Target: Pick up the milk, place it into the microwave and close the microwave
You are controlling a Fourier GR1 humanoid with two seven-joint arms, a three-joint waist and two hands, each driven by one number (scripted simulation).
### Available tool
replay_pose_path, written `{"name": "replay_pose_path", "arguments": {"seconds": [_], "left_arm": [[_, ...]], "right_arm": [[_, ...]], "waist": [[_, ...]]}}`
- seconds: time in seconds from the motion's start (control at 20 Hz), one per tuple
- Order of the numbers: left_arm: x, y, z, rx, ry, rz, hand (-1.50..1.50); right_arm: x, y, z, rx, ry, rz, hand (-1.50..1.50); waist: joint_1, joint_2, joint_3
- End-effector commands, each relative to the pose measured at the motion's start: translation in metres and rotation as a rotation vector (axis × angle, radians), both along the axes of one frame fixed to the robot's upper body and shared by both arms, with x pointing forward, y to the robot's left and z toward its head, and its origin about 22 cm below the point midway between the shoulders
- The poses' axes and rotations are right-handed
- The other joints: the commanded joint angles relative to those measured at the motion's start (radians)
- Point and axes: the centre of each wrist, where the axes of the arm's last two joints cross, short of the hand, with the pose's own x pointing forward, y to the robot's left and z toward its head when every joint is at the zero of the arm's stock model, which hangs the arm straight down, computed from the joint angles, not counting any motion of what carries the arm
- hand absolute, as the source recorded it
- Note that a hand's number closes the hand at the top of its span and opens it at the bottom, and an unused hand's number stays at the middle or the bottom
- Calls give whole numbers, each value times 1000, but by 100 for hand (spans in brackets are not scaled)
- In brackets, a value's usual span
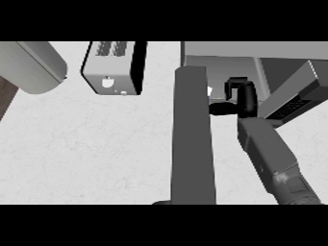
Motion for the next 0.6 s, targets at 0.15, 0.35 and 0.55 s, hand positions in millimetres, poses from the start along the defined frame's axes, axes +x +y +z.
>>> {"name": "replay_pose_path", "arguments": {"seconds": [0.15,0.35,0.55], "left_arm": [[-8,5,-11,-14,3,10,-150],[9,11,-10,5,16,-27,-150],[17,3,-6,-7,-7,-49,-150]], "right_arm": [[15,17,11,-139,-44,-77,150],[31,19,36,-368,-117,-162,150],[39,18,47,-430,-122,-227,150]], "waist": [[17,-1,-1],[30,7,-2],[51,18,-1]]}}
